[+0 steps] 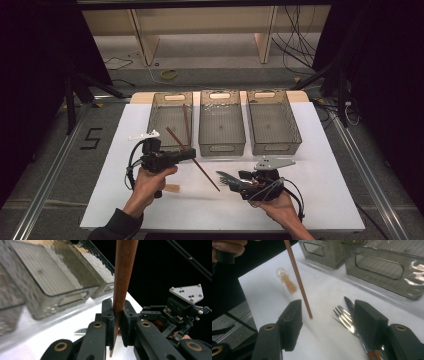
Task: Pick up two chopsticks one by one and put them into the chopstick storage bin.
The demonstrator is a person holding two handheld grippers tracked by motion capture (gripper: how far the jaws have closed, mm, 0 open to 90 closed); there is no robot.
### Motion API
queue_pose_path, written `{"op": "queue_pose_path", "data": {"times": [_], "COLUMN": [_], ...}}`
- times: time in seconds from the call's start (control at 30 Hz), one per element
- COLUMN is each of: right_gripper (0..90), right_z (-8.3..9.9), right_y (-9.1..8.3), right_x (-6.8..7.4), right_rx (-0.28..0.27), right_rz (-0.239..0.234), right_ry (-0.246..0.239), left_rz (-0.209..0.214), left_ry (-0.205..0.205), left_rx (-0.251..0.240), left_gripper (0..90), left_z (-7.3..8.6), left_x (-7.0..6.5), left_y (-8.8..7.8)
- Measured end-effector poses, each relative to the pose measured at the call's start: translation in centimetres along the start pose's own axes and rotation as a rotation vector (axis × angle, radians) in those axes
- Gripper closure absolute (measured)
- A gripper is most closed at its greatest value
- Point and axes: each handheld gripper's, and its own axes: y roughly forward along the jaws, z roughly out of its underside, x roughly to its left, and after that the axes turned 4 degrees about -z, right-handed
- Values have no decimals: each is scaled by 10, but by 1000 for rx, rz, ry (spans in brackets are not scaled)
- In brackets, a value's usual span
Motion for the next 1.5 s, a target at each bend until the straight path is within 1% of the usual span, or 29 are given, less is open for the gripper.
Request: {"op": "queue_pose_path", "data": {"times": [0.1,0.23,0.4,0.5,0.63,0.9,1.13,1.2,1.27,1.33,1.4,1.5], "right_gripper": [402,390,360,353,352,352,352,352,350,348,345,340], "right_z": [1,3,5,5,6,8,8,8,8,8,8,8], "right_y": [-3,-4,-5,-6,-7,-7,-7,-7,-8,-8,-8,-10], "right_x": [-2,-2,-3,-3,-4,-5,-5,-5,-4,-4,-4,-3], "right_rx": [-12,-13,-12,-20,-18,-18,-16,-19,-20,-22,-21,-27], "right_rz": [7,14,23,23,22,21,20,18,18,17,16,16], "right_ry": [0,1,5,1,4,7,6,3,5,4,4,4], "left_rz": [-24,-56,-85,-110,-135,-171,-205,-223,-234,-243,-262,-272], "left_ry": [-4,1,10,25,31,21,15,19,4,-4,3,-16], "left_rx": [-18,-22,-31,-39,-46,-44,-43,-36,-43,-40,-33,-21], "left_gripper": [824,824,824,824,824,824,823,823,823,823,822,822], "left_z": [-8,-21,-39,-49,-63,-88,-107,-111,-114,-116,-118,-119], "left_x": [7,14,18,19,23,33,42,45,50,54,58,65], "left_y": [-8,-18,-29,-35,-39,-42,-39,-38,-36,-33,-30,-24]}}
